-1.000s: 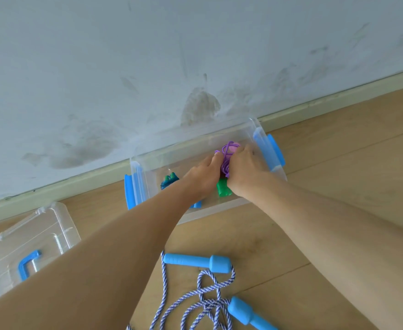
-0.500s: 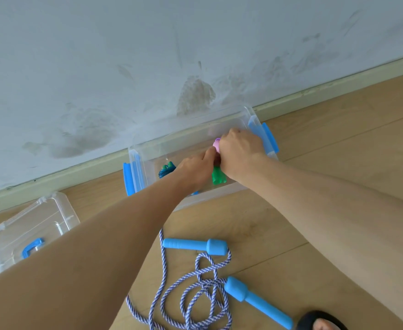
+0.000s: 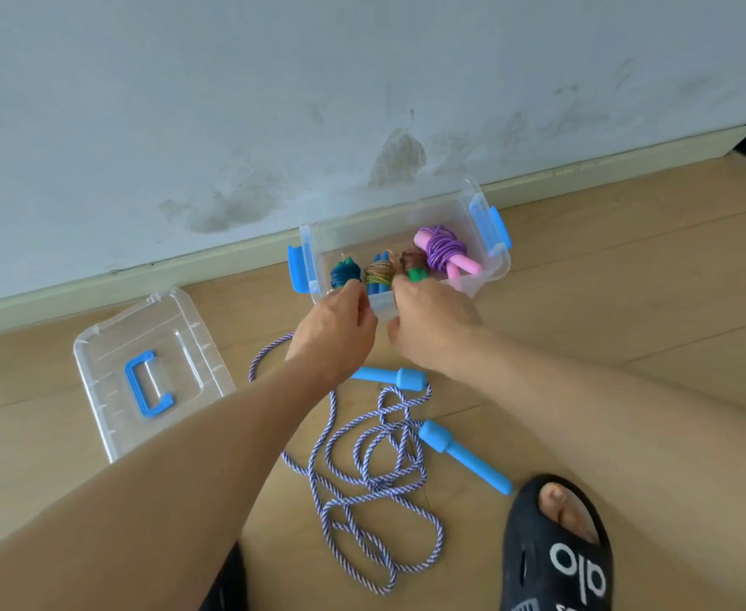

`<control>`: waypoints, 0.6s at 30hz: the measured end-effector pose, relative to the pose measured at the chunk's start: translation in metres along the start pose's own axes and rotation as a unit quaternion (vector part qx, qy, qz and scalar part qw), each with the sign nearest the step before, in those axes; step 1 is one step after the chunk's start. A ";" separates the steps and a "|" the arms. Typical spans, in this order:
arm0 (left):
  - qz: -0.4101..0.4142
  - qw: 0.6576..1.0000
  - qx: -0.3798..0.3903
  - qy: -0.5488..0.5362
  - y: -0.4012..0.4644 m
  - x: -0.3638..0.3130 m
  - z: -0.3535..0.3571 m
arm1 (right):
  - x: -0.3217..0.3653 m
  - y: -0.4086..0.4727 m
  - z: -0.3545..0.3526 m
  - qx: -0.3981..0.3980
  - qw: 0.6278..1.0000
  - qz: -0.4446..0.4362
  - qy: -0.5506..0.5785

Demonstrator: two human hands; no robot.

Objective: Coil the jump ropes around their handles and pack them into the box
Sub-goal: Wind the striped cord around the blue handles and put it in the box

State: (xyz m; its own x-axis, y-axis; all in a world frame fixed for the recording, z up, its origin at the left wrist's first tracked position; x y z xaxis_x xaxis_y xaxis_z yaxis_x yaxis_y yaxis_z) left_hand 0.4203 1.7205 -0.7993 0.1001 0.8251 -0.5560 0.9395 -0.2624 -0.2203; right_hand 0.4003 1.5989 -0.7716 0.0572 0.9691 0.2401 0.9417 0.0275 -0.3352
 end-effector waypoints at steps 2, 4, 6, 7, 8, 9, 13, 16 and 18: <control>-0.002 0.995 0.083 0.053 -0.027 0.019 0.021 | 0.000 -0.021 0.037 0.074 0.997 0.029 0.007; -0.012 0.975 0.191 0.116 -0.050 0.040 0.045 | -0.008 -0.035 0.082 0.157 0.985 0.071 0.016; -0.022 0.954 0.261 0.145 -0.064 0.057 0.066 | -0.022 -0.050 0.124 0.224 0.965 0.134 0.033; -0.022 0.949 0.271 0.157 -0.068 0.062 0.072 | -0.029 -0.057 0.142 0.240 0.955 0.170 0.043; -0.015 0.948 0.265 0.177 -0.068 0.065 0.075 | -0.035 -0.064 0.155 0.242 0.948 0.203 0.047; 0.006 0.947 0.246 0.207 -0.067 0.066 0.078 | -0.040 -0.070 0.165 0.231 0.946 0.224 0.042; 0.133 0.927 0.172 0.305 -0.049 0.063 0.083 | -0.053 -0.074 0.176 0.196 0.958 0.211 -0.011; 0.163 0.917 0.172 0.320 -0.031 0.062 0.090 | -0.054 -0.058 0.165 0.185 0.971 0.145 -0.041; 0.159 0.913 0.180 0.329 -0.015 0.059 0.096 | -0.049 -0.042 0.152 0.150 0.982 0.071 -0.091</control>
State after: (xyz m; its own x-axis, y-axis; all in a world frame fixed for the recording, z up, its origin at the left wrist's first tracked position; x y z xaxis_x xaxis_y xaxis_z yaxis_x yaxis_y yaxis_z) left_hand 0.3809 1.7254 -0.9056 0.6358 0.7695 -0.0610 0.6720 -0.5907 -0.4466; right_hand 0.3075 1.5879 -0.9077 0.0956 0.9953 0.0146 0.7868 -0.0666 -0.6136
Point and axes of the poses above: each hand's wrist, its own y-axis towards the middle knuckle, its own z-axis out of the palm, x = y × z, the point moved 5 cm from there along y, towards the middle knuckle, and after that the axes turned 2 degrees about x, right-handed, at the moved point
